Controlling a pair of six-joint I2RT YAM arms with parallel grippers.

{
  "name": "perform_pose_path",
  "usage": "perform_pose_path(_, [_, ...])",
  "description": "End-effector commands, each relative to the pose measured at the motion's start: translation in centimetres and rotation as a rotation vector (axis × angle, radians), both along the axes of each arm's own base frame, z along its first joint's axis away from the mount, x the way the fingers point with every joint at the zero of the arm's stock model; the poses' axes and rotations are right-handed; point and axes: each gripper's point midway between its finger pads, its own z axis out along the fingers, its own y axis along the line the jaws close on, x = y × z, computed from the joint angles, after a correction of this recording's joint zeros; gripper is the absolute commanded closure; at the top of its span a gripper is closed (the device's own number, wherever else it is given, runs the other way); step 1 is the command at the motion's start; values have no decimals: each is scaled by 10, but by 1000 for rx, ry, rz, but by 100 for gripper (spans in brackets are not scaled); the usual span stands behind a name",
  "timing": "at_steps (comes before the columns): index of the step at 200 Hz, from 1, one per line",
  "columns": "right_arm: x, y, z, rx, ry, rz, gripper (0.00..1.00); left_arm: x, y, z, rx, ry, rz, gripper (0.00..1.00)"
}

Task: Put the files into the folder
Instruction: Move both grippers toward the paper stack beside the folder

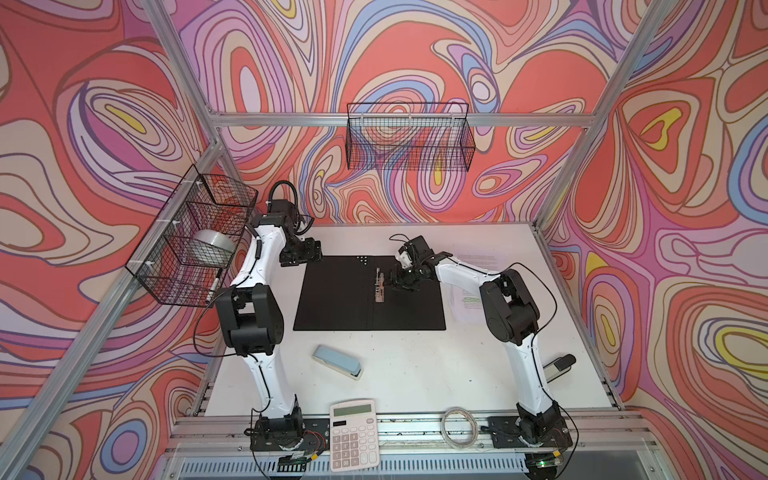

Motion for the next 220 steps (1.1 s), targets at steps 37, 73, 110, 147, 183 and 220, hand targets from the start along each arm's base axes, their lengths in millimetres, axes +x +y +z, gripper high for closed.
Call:
perform_pose_path(37, [9,15,-6,52,46,40,54,-25,-28,55,-120,-97,-91,11])
perform_pose_path(73, [12,21,-6,72,58,47,54,-31,-37,63,-103,-124,-133,10])
perform_pose_path(110, [20,15,-8,16,53,13,53,-36,-48,71,-98,-150,-177,9])
perform_pose_path(147, [38,-43,47,-247,-148,-114,42,-43,-89,92,-59,-229,-334,4])
perform_pose_path(183, [23,-124,124,-389,-256,-253,33,-58,-157,106,-124,-237,-512,0])
perform_pose_path(220, [-20,-231,142,-394,-191,-427,34,-74,-242,92,-232,-152,-672,0])
